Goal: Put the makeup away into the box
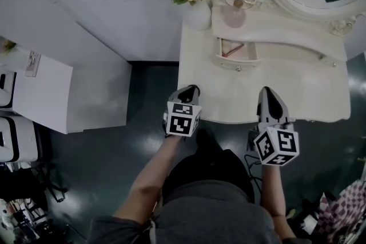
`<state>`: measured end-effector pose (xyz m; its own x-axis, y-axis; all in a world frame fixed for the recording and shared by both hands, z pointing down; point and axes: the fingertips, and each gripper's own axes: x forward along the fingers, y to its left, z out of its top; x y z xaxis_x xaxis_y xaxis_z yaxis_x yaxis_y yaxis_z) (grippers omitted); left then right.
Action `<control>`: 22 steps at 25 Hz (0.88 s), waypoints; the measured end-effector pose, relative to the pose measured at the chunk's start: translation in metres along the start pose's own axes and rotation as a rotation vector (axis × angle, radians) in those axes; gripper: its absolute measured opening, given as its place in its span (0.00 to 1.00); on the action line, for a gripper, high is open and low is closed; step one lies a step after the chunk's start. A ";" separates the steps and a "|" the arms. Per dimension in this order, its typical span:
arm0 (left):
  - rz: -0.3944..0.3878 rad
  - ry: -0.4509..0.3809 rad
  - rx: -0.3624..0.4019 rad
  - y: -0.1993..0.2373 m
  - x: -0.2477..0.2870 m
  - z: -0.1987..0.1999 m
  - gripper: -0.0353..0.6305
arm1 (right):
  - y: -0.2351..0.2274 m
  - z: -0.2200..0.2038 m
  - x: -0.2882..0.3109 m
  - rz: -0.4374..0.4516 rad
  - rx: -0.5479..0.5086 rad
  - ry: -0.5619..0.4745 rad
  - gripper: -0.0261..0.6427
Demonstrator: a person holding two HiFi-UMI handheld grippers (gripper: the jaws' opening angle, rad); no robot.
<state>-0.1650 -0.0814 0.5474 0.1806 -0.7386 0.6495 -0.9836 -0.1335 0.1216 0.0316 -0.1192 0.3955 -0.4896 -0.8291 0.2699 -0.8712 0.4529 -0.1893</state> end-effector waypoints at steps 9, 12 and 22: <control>-0.019 -0.111 0.063 0.001 -0.016 0.059 0.06 | -0.003 0.002 0.000 -0.015 0.008 -0.008 0.05; -0.033 -0.150 0.084 -0.003 -0.017 0.081 0.06 | -0.008 0.004 0.000 -0.026 0.011 -0.015 0.05; -0.088 -0.215 0.183 -0.030 0.001 0.146 0.06 | -0.030 0.018 0.010 -0.046 0.019 -0.040 0.05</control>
<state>-0.1358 -0.1746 0.4353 0.2797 -0.8394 0.4659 -0.9519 -0.3058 0.0205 0.0540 -0.1468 0.3867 -0.4466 -0.8617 0.2409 -0.8920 0.4075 -0.1958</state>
